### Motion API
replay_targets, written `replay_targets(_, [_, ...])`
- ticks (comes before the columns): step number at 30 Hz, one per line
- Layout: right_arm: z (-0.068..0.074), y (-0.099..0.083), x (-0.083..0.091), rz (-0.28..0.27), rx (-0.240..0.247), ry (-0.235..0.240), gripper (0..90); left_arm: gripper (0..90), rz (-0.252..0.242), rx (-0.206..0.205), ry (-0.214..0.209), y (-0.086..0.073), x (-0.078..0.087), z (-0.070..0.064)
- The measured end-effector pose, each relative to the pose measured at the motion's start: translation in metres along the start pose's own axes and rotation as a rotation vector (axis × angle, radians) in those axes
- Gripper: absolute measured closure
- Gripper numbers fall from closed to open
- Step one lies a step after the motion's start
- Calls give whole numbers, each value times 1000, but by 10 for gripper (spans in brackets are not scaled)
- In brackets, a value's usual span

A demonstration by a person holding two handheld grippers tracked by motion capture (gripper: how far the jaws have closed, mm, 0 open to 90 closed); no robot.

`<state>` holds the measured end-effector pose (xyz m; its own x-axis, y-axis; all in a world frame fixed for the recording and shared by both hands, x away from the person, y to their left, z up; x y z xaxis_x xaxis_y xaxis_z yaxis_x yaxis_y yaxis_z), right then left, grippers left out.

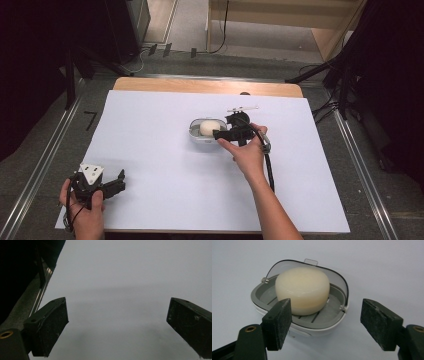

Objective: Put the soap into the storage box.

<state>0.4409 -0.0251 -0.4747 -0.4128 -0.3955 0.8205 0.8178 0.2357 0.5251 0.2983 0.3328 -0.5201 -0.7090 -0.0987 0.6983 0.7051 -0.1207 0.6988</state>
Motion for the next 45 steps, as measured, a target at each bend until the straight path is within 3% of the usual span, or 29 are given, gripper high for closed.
replay_targets(20, [-47, -17, 15, -25, -70, -27, 265, 44, 3, -2, 1, 0, 0, 0])
replay_targets(31, [-65, -35, 19, -34, -53, -26, 210, 44, 2, -3, 4, 0, 0, 0])
replay_targets(38, [-78, -47, 24, -54, -84, -15, 173, 44, 2, -5, 4, 0, 0, 0])
replay_targets(45, [-91, -59, 33, -82, -71, -17, 152, 44, 2, -7, 5, 0, 0, 0])
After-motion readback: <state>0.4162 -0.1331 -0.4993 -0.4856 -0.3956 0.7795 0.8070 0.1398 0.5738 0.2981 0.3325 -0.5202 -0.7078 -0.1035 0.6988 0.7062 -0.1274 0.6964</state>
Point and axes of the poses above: each handheld gripper's, and its own axes: x roughly backward along the jaws, y roughly out of its top, z roughly to its left, the point moved 9 cm from there along -x, roughly forward along the jaws, and after that the axes turned 9 degrees about z, right-handed, at the moved point
